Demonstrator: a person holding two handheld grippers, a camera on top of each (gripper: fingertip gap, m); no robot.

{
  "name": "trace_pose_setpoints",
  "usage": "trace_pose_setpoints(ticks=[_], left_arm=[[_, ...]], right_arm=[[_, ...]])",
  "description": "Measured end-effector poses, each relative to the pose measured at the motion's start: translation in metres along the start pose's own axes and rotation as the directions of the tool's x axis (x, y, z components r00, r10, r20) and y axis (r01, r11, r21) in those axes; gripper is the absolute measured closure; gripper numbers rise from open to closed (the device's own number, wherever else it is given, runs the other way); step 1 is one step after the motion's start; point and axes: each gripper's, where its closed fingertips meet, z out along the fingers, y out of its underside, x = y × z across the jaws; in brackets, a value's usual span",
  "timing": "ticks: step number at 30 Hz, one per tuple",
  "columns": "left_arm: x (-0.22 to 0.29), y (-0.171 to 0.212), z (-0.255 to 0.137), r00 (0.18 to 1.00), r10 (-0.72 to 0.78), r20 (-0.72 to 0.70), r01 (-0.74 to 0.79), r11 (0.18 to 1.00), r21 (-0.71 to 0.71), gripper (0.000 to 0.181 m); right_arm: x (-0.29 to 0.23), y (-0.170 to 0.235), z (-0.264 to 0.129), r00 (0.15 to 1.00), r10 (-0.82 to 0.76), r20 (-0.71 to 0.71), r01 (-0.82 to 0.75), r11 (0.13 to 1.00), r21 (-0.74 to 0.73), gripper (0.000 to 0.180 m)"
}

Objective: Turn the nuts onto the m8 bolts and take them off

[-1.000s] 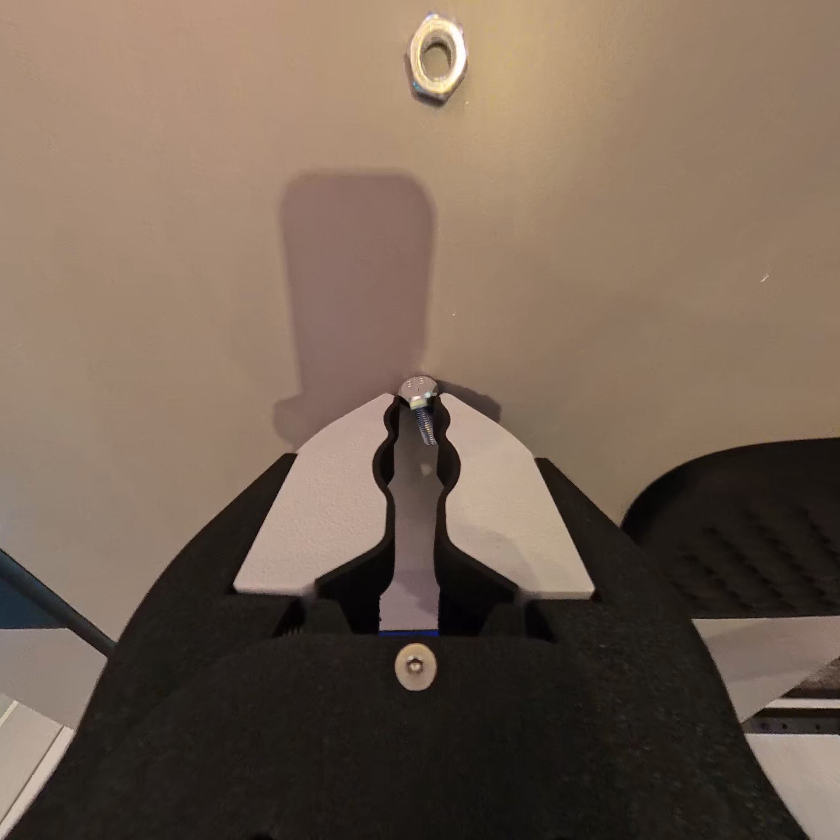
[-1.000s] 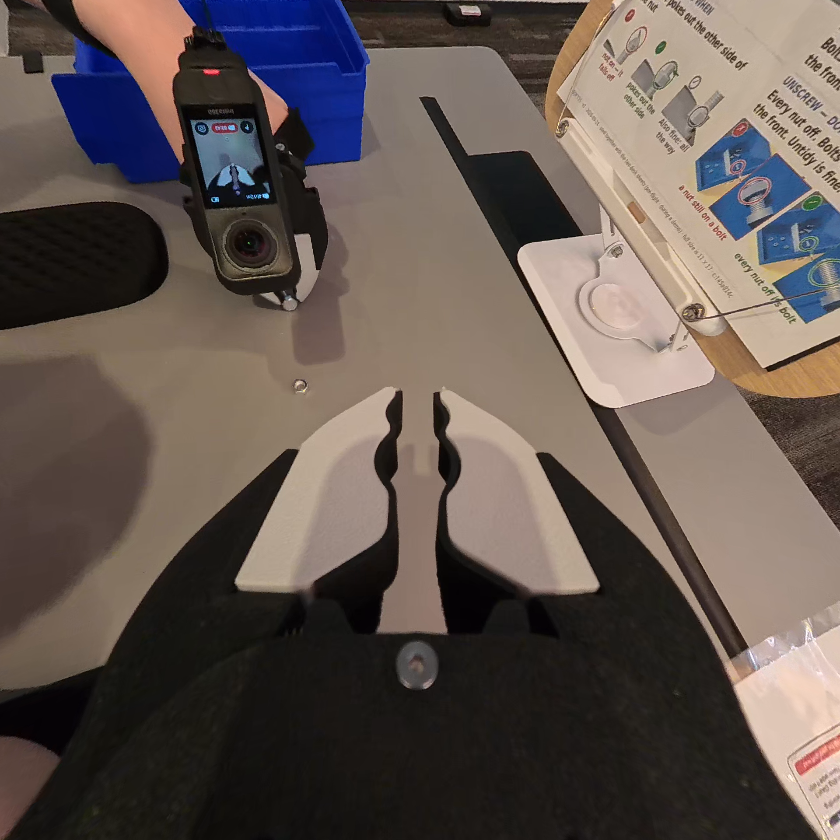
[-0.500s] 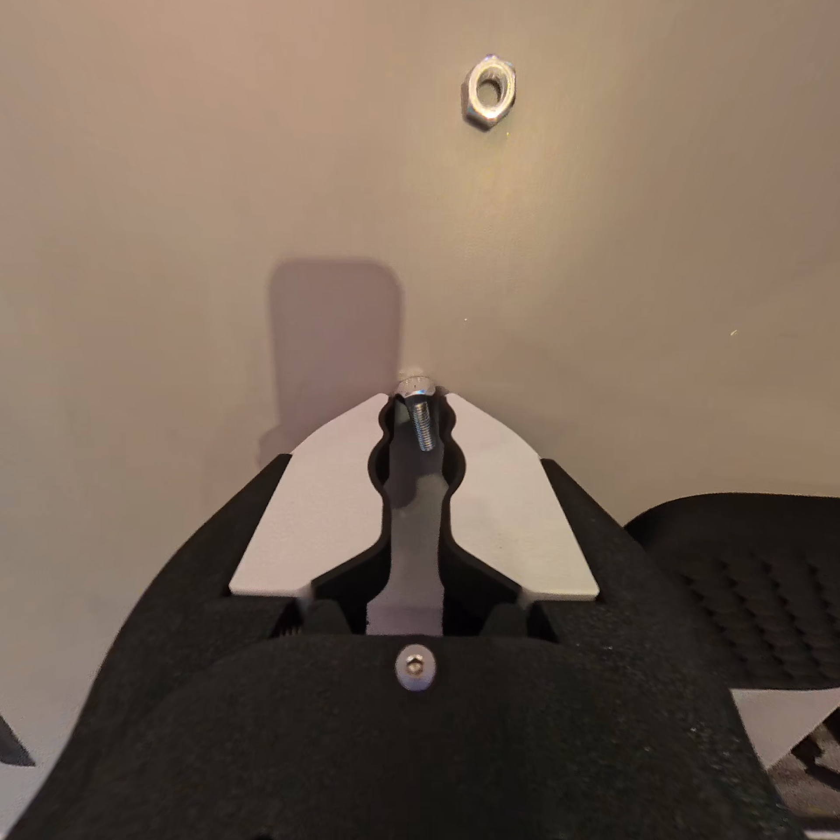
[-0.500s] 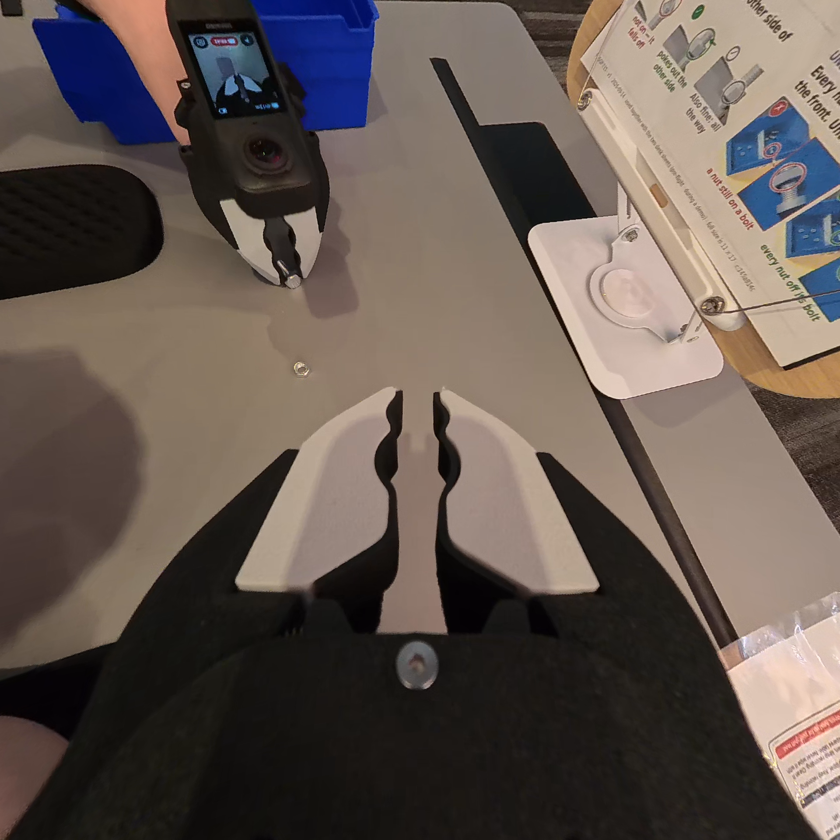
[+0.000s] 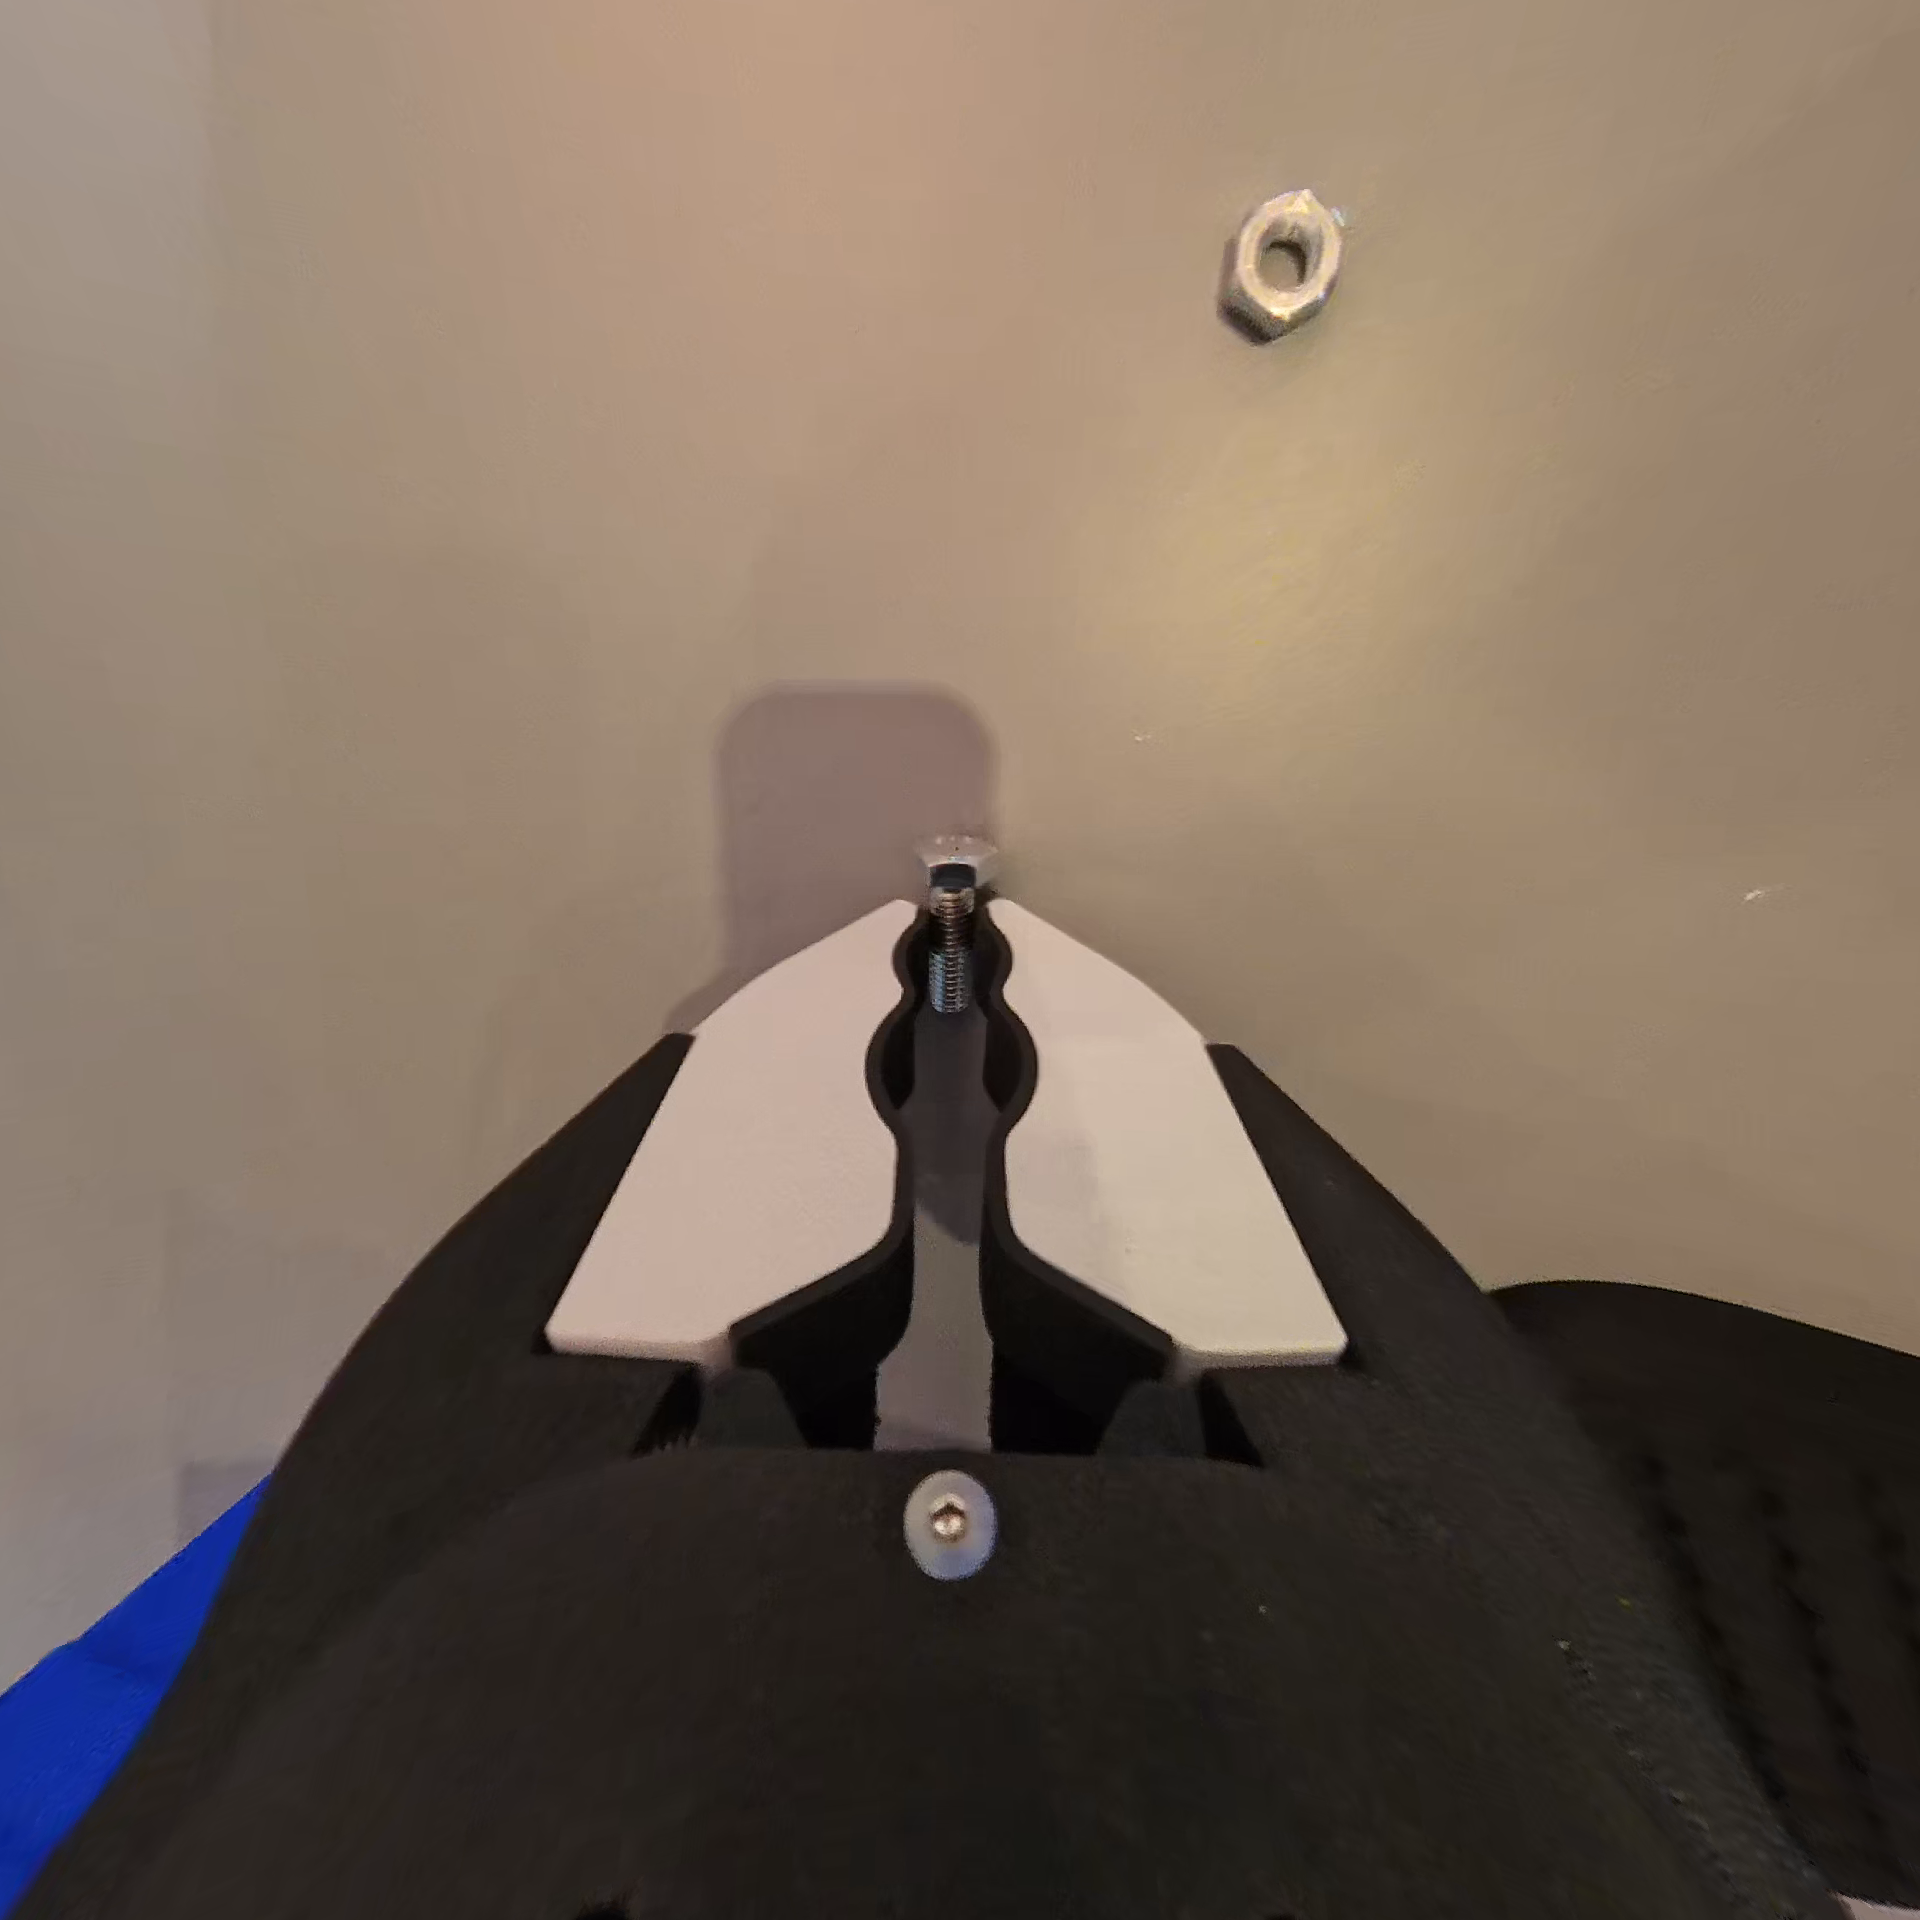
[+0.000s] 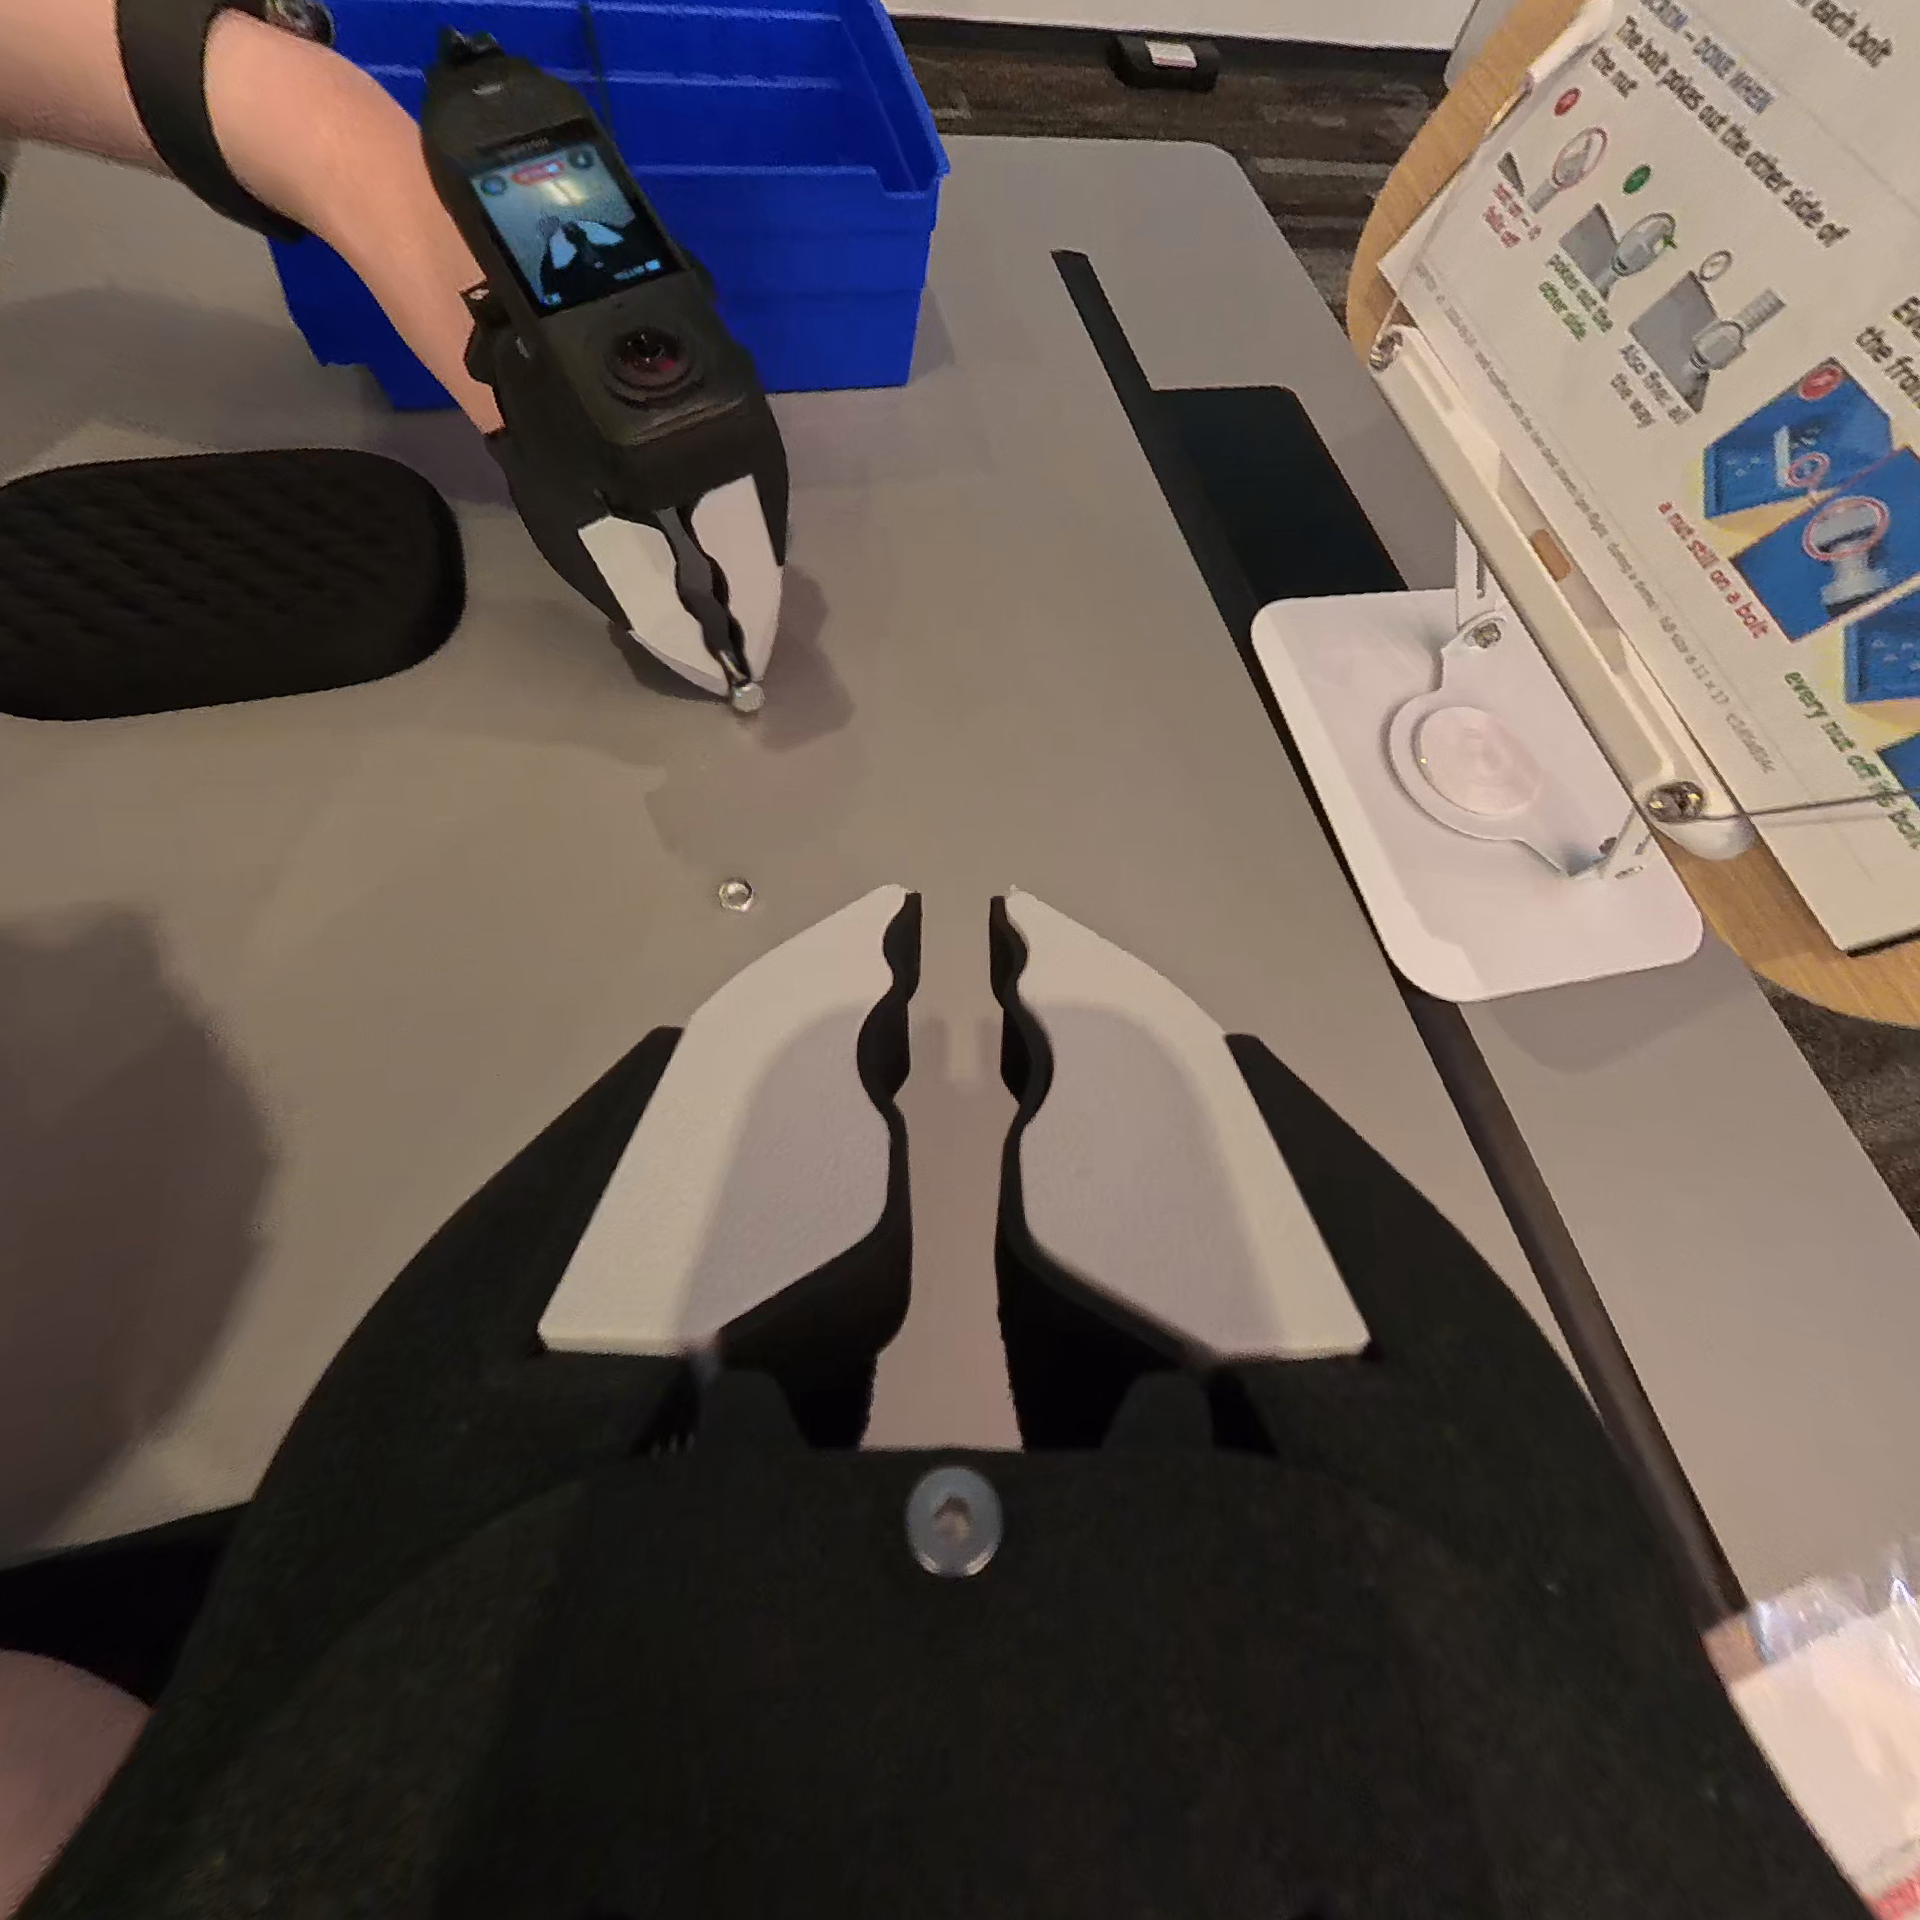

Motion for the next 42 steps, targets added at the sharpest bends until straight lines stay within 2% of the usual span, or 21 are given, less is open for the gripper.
trace_pose_setpoints(ticks=[4, 8, 11, 13, 16, 22, 32, 42], left_arm=[[-0.017, -0.025, -0.030, 0.994, -0.059, 0.094, 0.043, 0.986, 0.159, 0.173], [-0.031, -0.066, -0.077, 0.967, -0.062, 0.245, -0.018, 0.951, 0.308, 0.173], [-0.045, -0.087, -0.103, 0.877, 0.002, 0.481, -0.140, 0.958, 0.252, 0.173], [-0.050, -0.100, -0.112, 0.823, 0.023, 0.567, -0.178, 0.959, 0.219, 0.173], [-0.046, -0.126, -0.115, 0.833, -0.010, 0.553, -0.185, 0.937, 0.295, 0.173], [-0.050, -0.153, -0.116, 0.789, 0.018, 0.614, -0.248, 0.924, 0.293, 0.173], [-0.046, -0.156, -0.101, 0.806, 0.031, 0.591, -0.268, 0.910, 0.317, 0.173], [-0.045, -0.152, -0.097, 0.801, 0.052, 0.597, -0.285, 0.909, 0.304, 0.173]], right_arm=[[-0.006, -0.013, 0.022, 0.992, 0.038, 0.121, -0.051, 0.992, 0.111, 0.168], [-0.010, -0.028, 0.061, 0.957, 0.154, 0.247, -0.199, 0.966, 0.168, 0.166], [-0.010, -0.044, 0.079, 0.916, 0.267, 0.300, -0.332, 0.923, 0.194, 0.158], [-0.009, -0.051, 0.082, 0.889, 0.338, 0.309, -0.406, 0.894, 0.189, 0.150], [0.000, -0.056, 0.079, 0.872, 0.402, 0.279, -0.463, 0.863, 0.204, 0.149], [0.014, -0.047, 0.073, 0.884, 0.418, 0.208, -0.458, 0.865, 0.207, 0.147], [0.016, -0.027, 0.086, 0.865, 0.468, 0.182, -0.489, 0.867, 0.093, 0.144], [0.011, -0.025, 0.092, 0.826, 0.515, 0.229, -0.542, 0.837, 0.077, 0.150]])
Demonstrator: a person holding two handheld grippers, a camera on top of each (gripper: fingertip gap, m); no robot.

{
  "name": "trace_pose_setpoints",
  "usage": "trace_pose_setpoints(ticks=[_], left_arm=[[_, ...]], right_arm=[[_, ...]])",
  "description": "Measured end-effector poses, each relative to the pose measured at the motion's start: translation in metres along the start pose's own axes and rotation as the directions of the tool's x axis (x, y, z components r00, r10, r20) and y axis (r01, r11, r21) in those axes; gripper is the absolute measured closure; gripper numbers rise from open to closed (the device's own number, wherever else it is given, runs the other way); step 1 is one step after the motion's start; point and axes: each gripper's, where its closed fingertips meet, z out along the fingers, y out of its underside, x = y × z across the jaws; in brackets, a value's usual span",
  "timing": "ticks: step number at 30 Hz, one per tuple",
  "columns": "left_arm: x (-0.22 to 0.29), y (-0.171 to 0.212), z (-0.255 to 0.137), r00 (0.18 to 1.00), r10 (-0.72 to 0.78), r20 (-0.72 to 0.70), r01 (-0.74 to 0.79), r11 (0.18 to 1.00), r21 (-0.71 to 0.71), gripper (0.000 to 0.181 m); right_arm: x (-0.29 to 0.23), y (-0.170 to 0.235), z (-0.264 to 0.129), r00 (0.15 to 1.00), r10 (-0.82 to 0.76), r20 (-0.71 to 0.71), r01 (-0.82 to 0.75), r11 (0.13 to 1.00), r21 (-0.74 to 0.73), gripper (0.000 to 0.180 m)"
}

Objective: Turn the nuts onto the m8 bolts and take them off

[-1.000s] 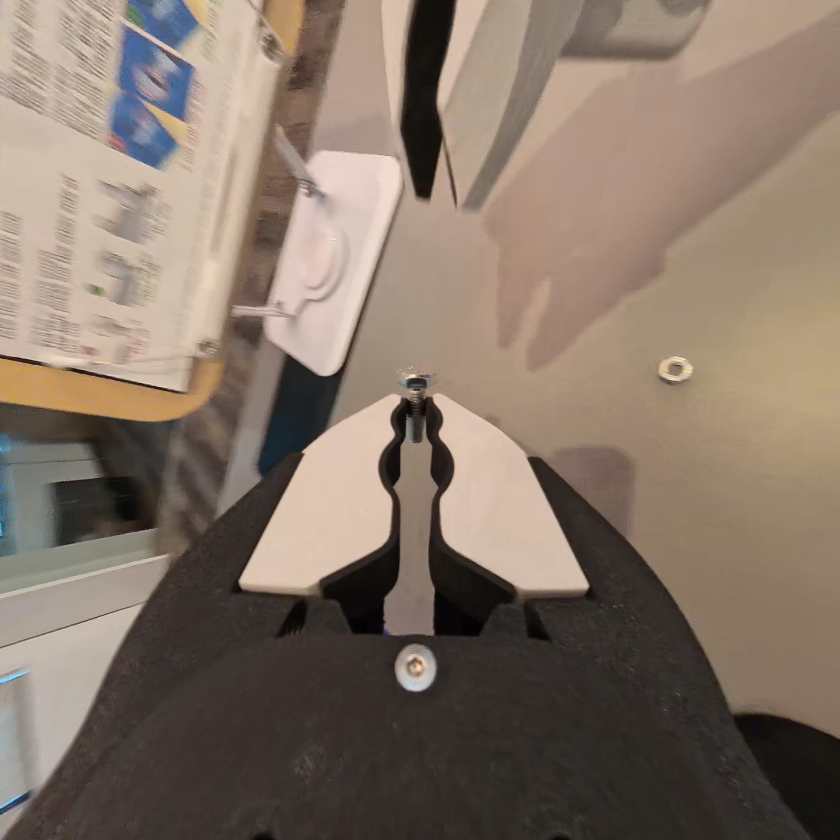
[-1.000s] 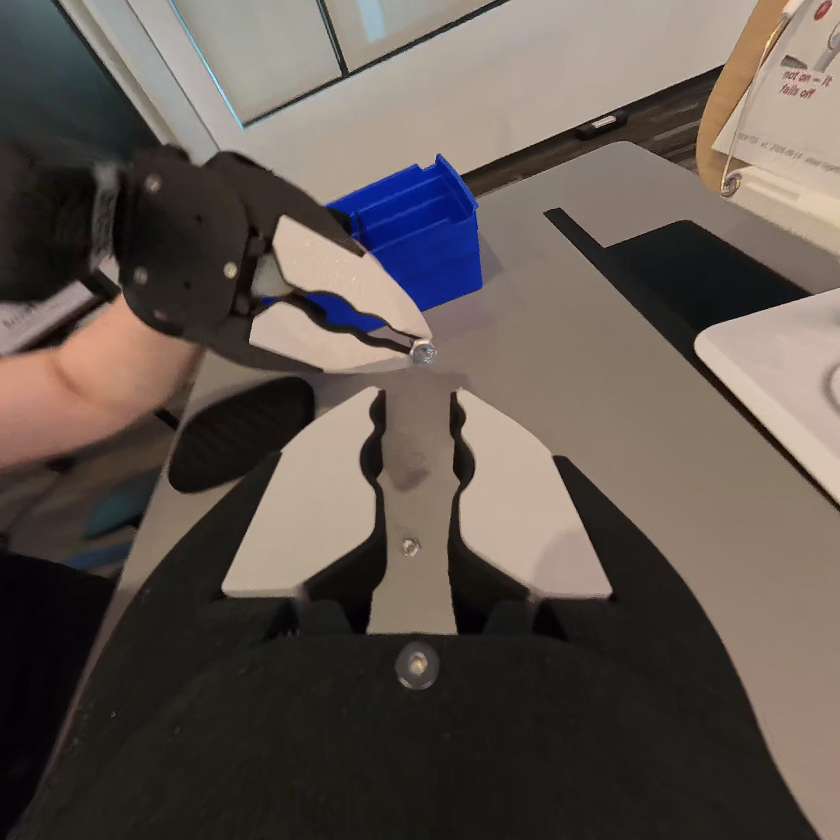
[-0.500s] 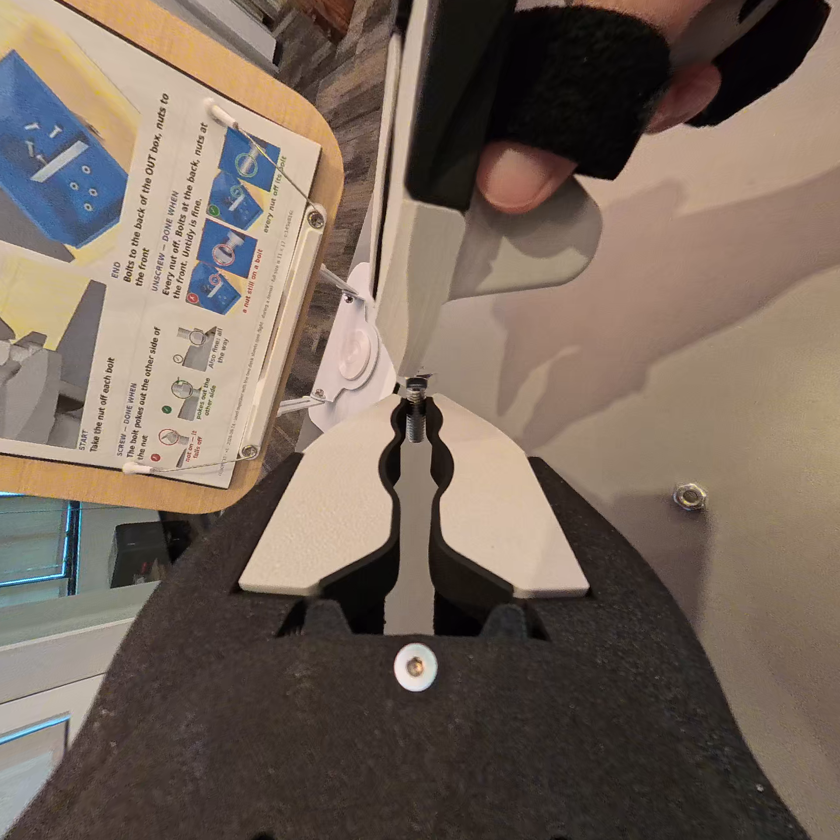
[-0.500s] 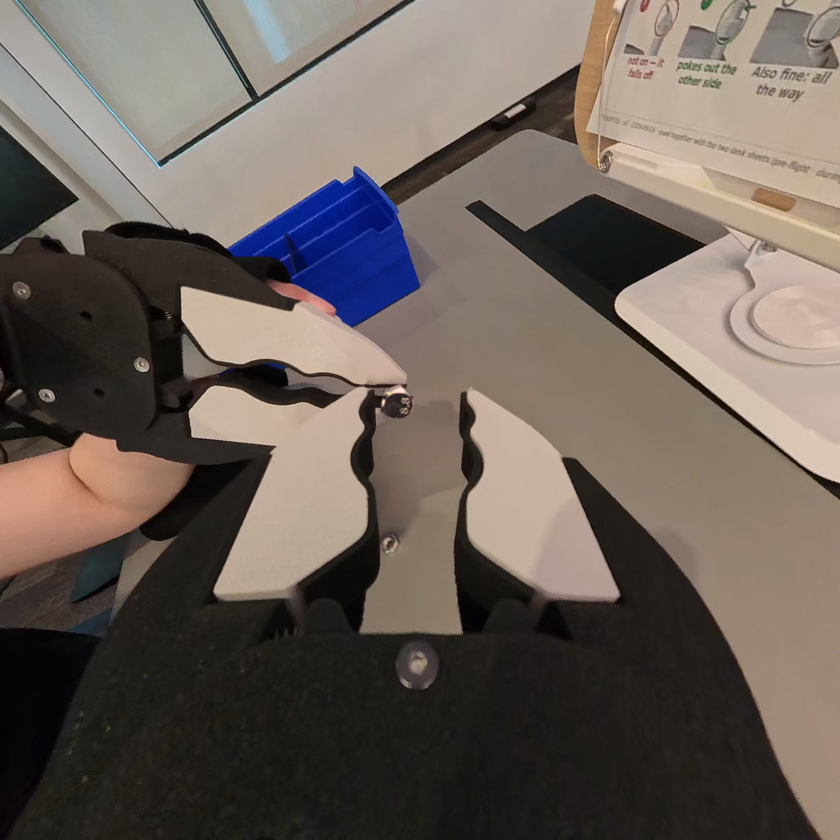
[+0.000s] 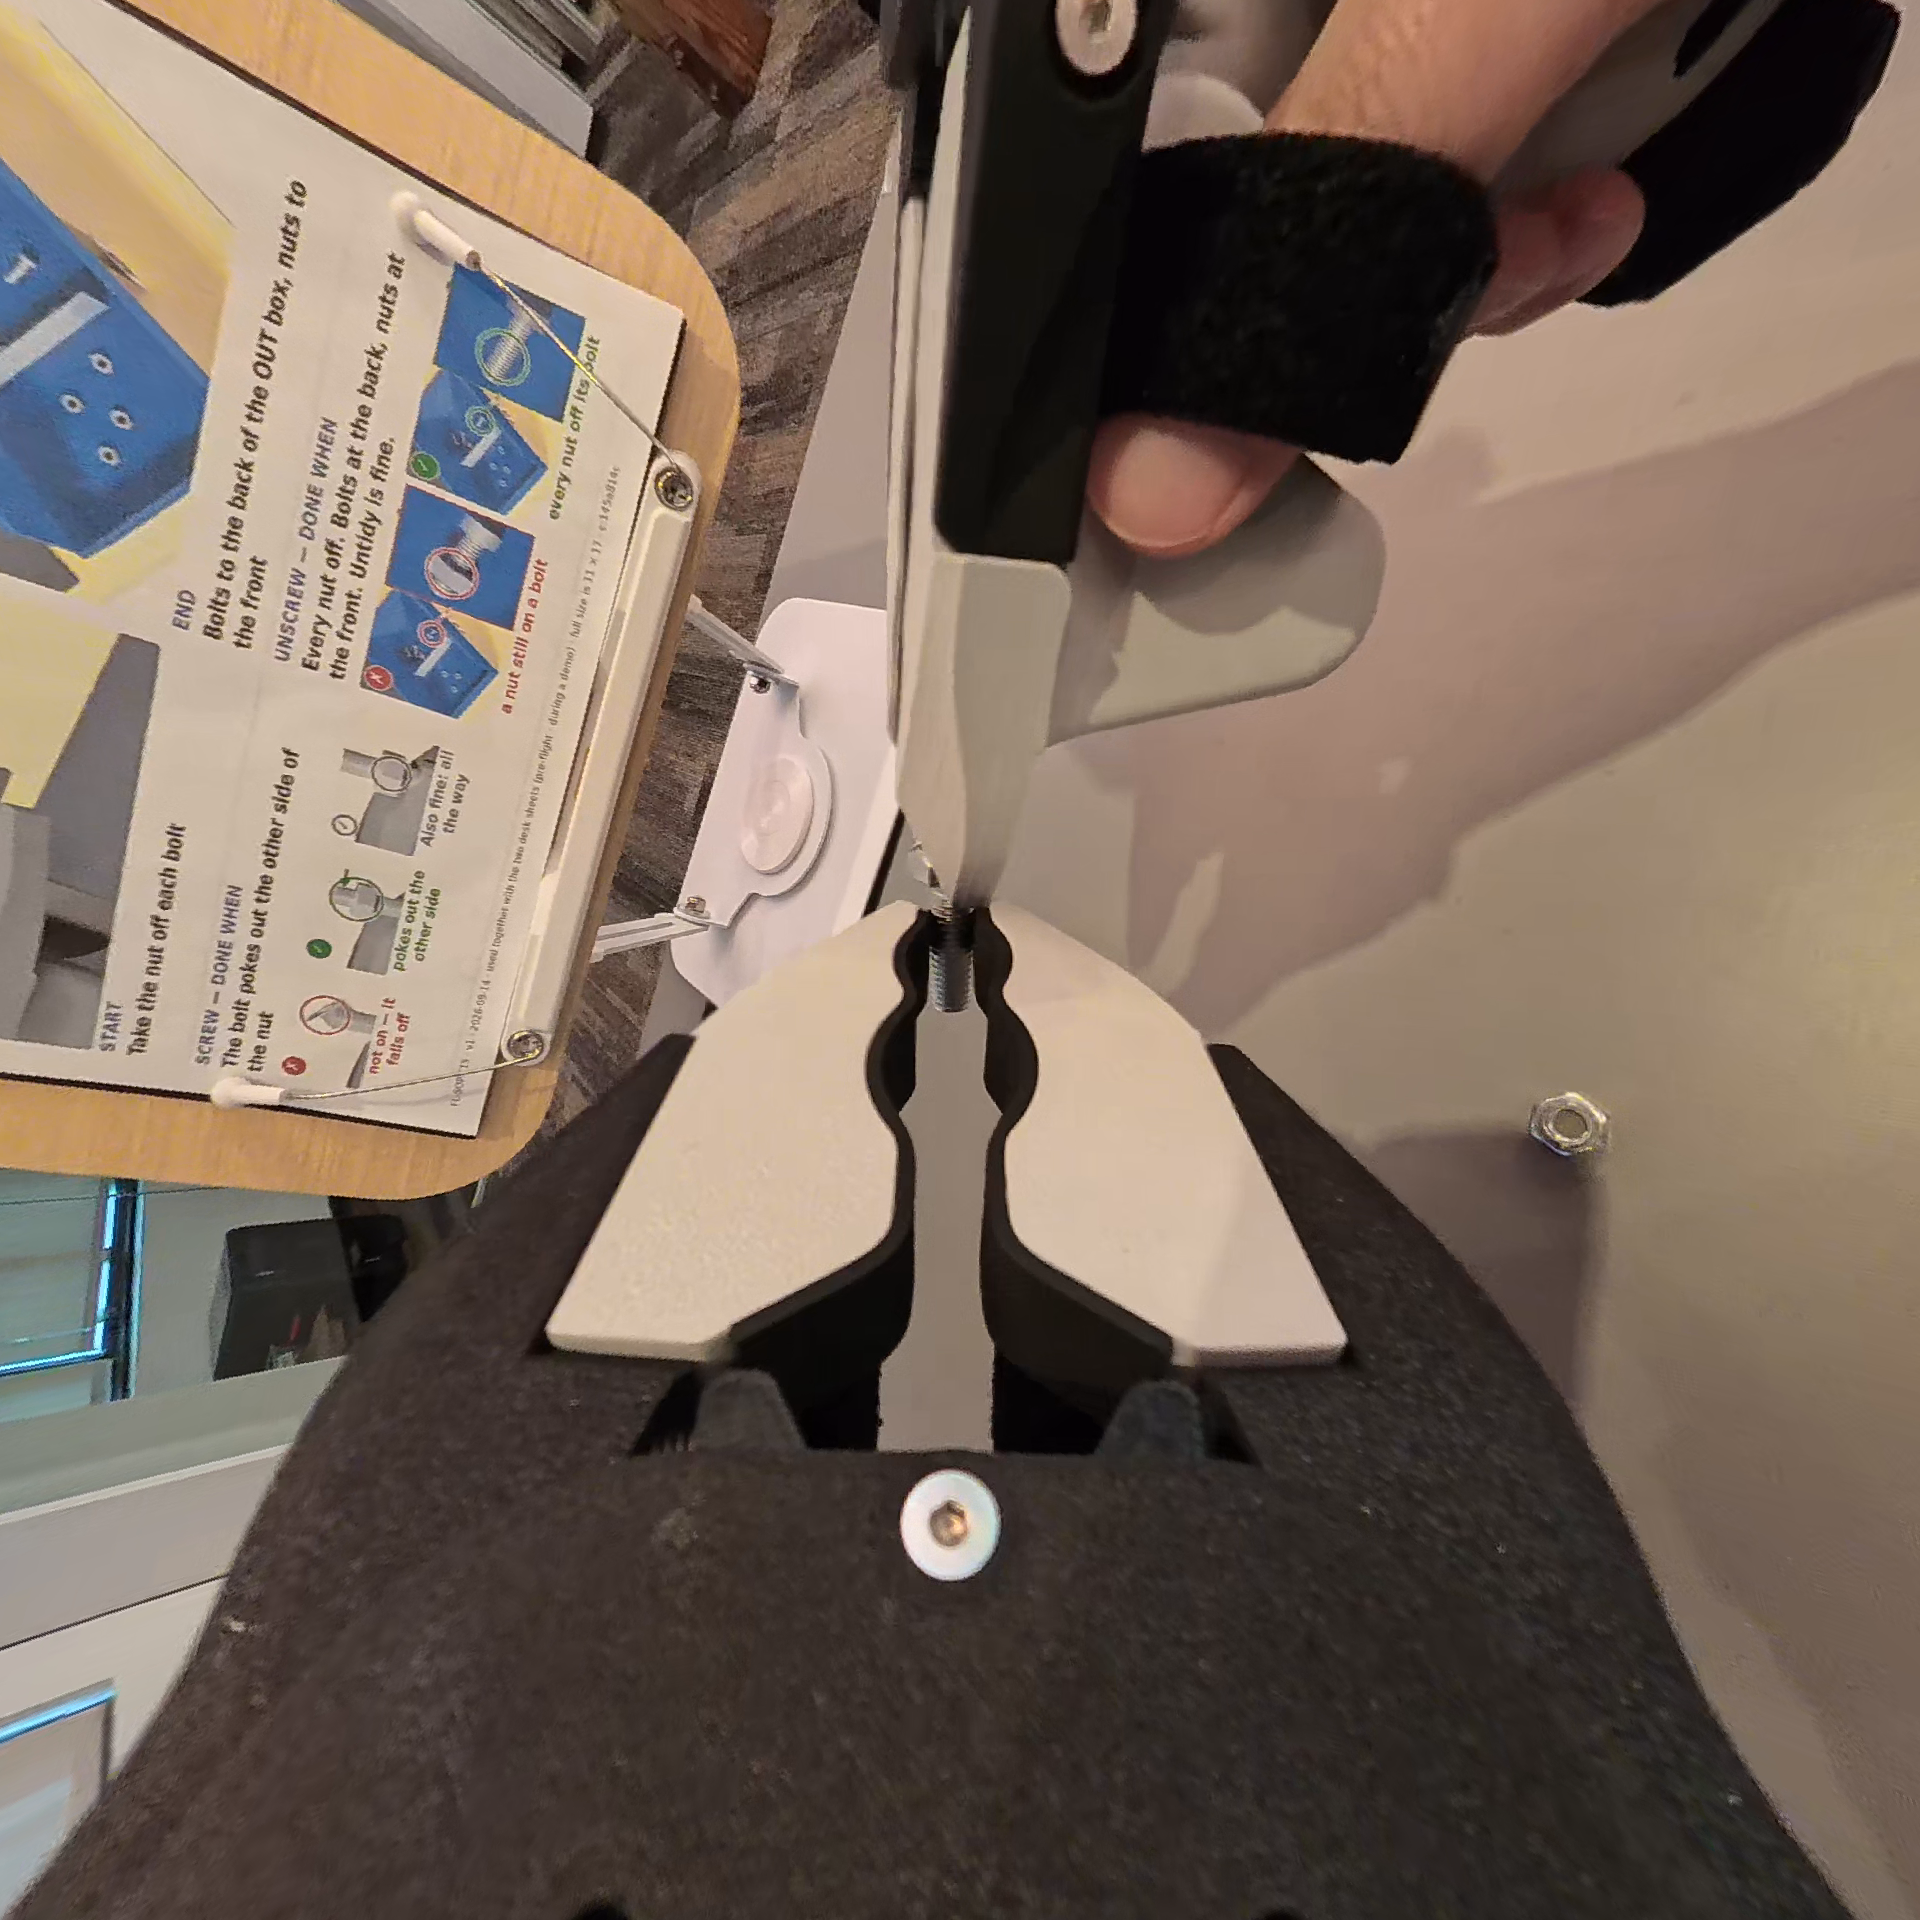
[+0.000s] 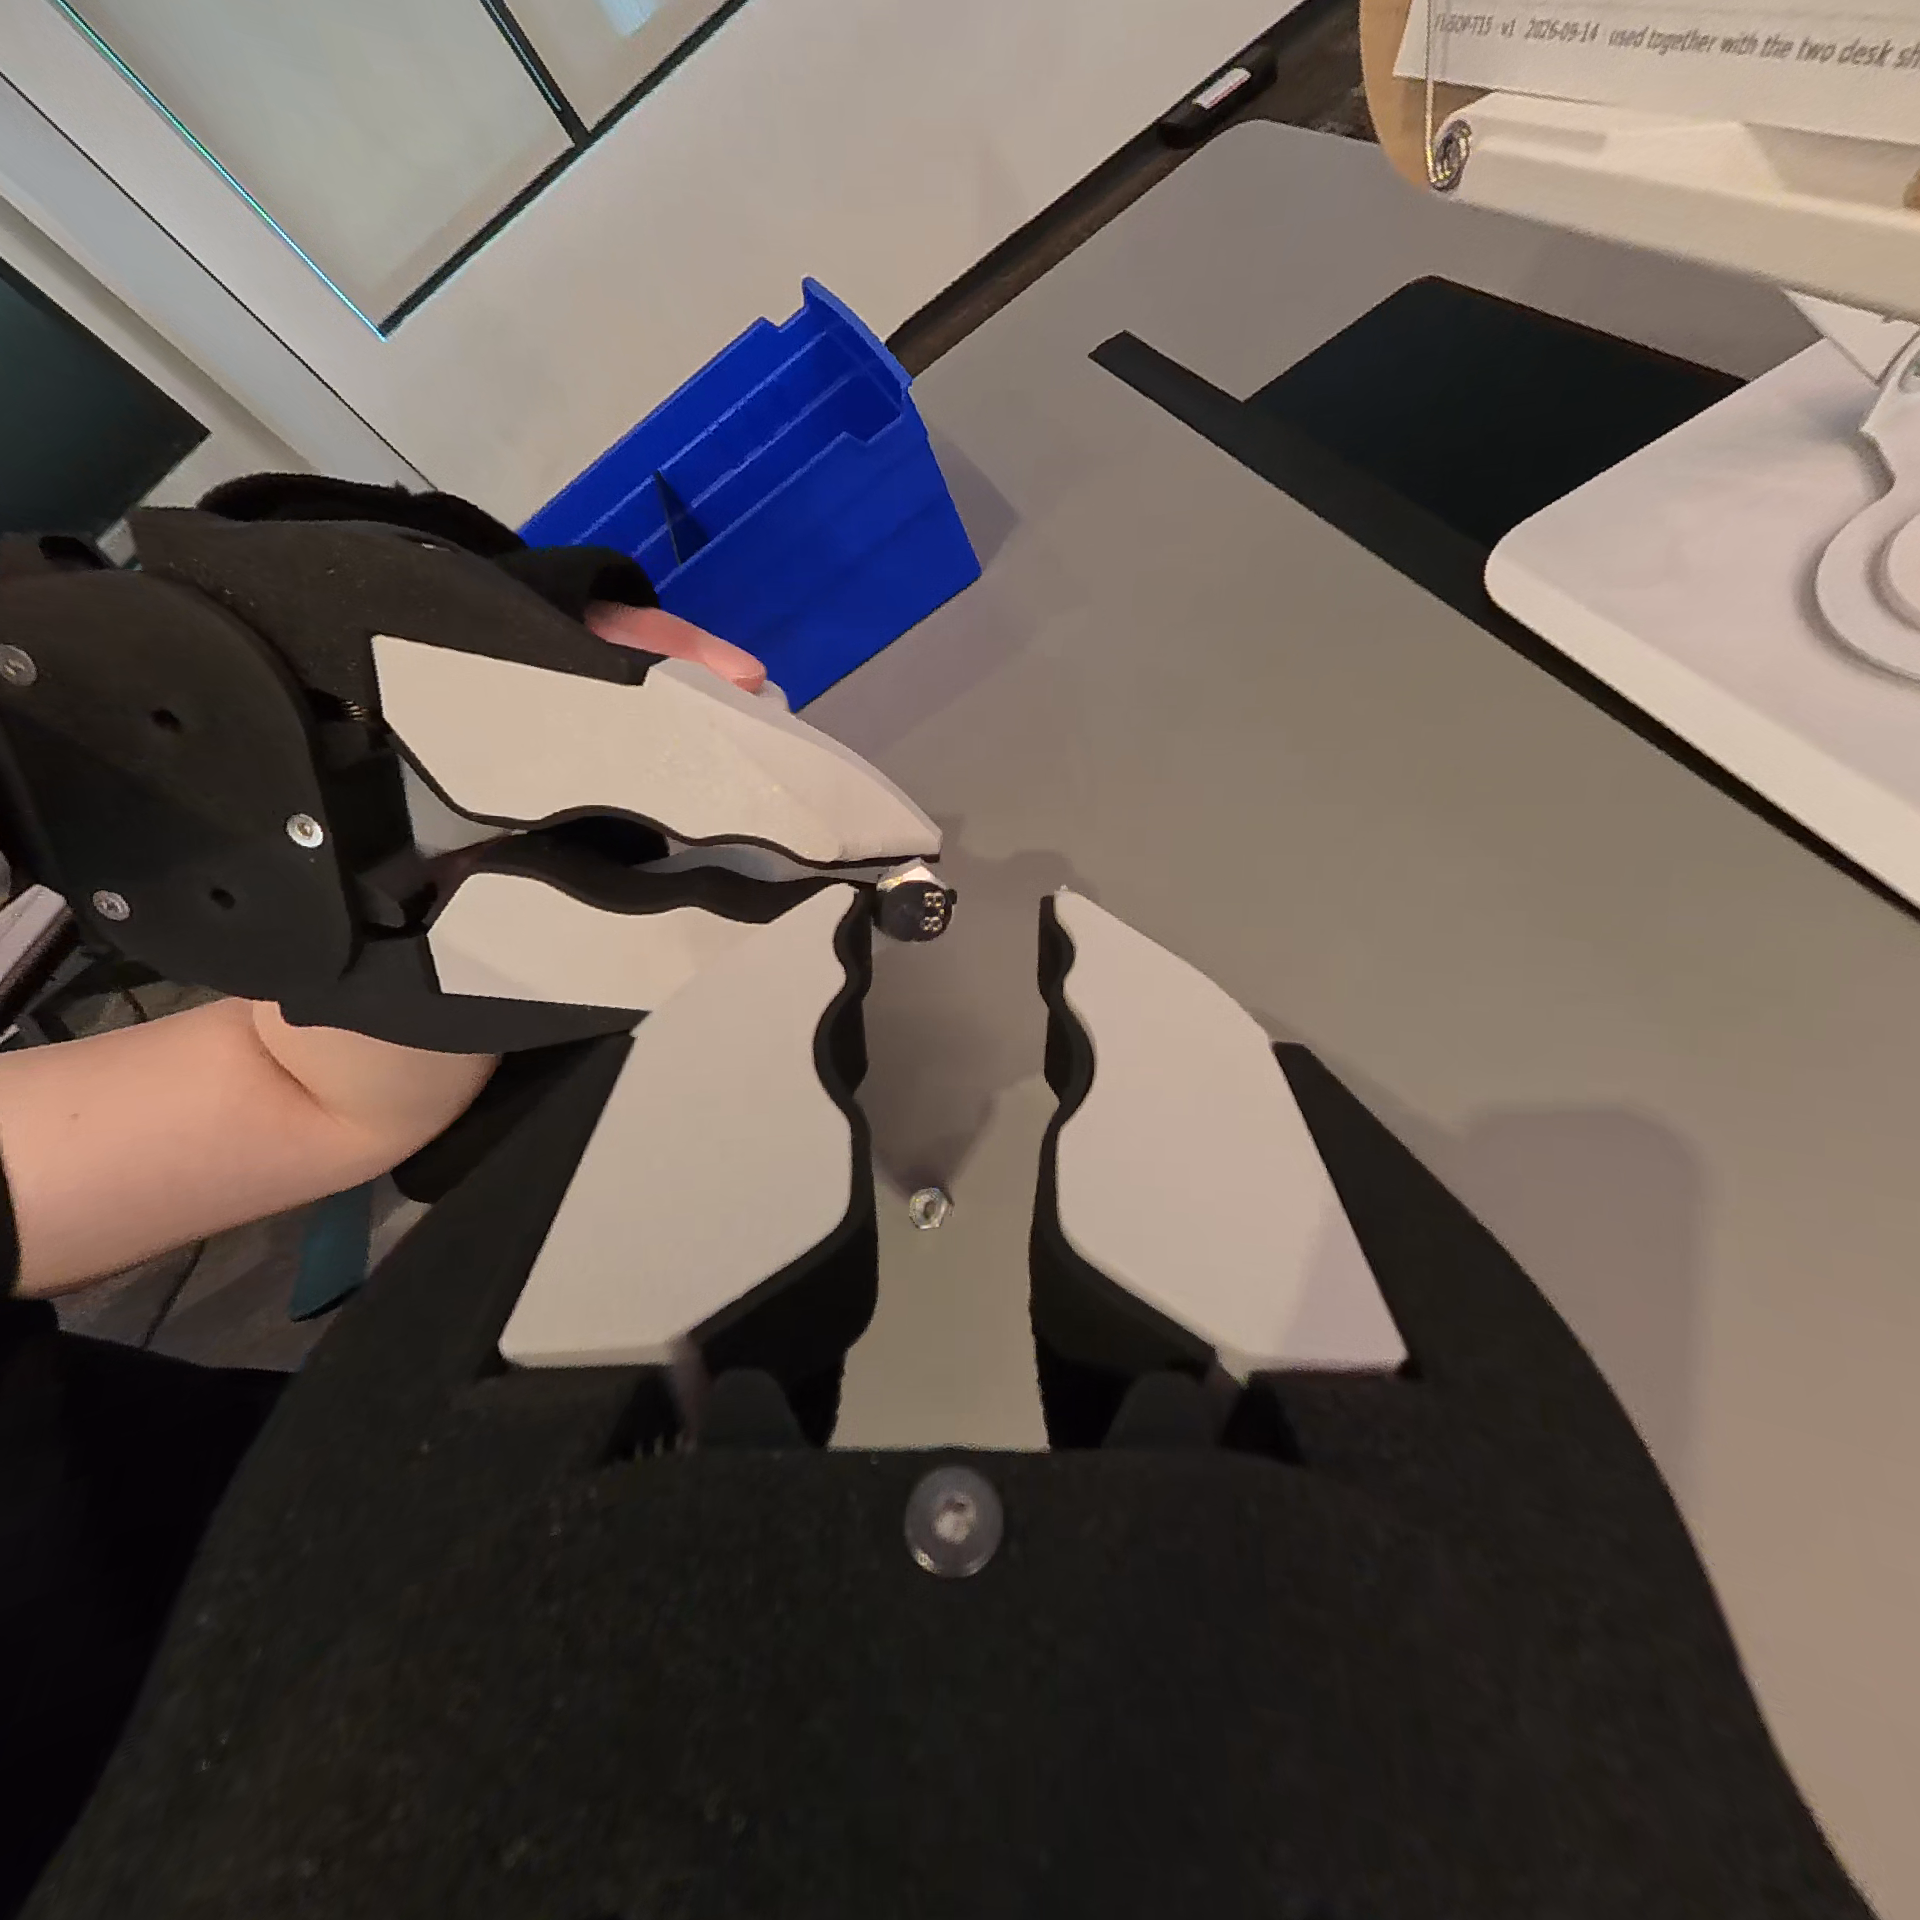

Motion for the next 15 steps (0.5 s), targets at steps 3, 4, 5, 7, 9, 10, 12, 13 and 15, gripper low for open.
trace_pose_setpoints(ticks=[3, 4, 5, 7, 9, 10, 12, 13, 15], left_arm=[[-0.002, -0.003, -0.002, 1.000, 0.006, 0.011, -0.007, 1.000, 0.010, 0.173], [-0.001, -0.003, -0.003, 1.000, 0.006, 0.009, -0.006, 1.000, 0.015, 0.173], [-0.001, -0.003, -0.004, 1.000, 0.004, 0.004, -0.004, 1.000, 0.017, 0.173], [-0.002, -0.003, -0.004, 1.000, 0.004, 0.003, -0.004, 1.000, 0.018, 0.173], [-0.003, -0.003, -0.005, 1.000, 0.007, 0.006, -0.007, 1.000, 0.016, 0.173], [-0.003, -0.003, -0.006, 1.000, 0.008, 0.007, -0.008, 1.000, 0.017, 0.173], [-0.003, -0.004, -0.007, 1.000, 0.013, 0.008, -0.013, 1.000, 0.018, 0.173], [-0.003, -0.003, -0.008, 1.000, 0.016, 0.009, -0.016, 1.000, 0.017, 0.173], [-0.003, -0.003, -0.008, 1.000, 0.019, 0.011, -0.019, 1.000, 0.015, 0.173]], right_arm=[[-0.003, -0.002, -0.002, 1.000, 0.009, 0.023, -0.009, 1.000, 0.012, 0.151], [-0.004, -0.002, -0.002, 0.999, 0.014, 0.033, -0.015, 1.000, 0.012, 0.152], [-0.005, -0.001, -0.001, 0.999, 0.020, 0.042, -0.020, 1.000, 0.012, 0.152], [-0.006, -0.002, -0.001, 0.998, 0.033, 0.062, -0.034, 0.999, 0.016, 0.153], [-0.010, -0.003, -0.001, 0.995, 0.036, 0.088, -0.038, 0.999, 0.021, 0.156], [-0.010, -0.004, -0.001, 0.995, 0.039, 0.094, -0.041, 0.999, 0.024, 0.156], [-0.011, -0.004, -0.001, 0.994, 0.046, 0.098, -0.049, 0.999, 0.024, 0.155], [-0.011, -0.004, 0.000, 0.994, 0.048, 0.102, -0.050, 0.998, 0.024, 0.155], [-0.011, -0.004, 0.000, 0.993, 0.054, 0.107, -0.057, 0.998, 0.025, 0.155]])
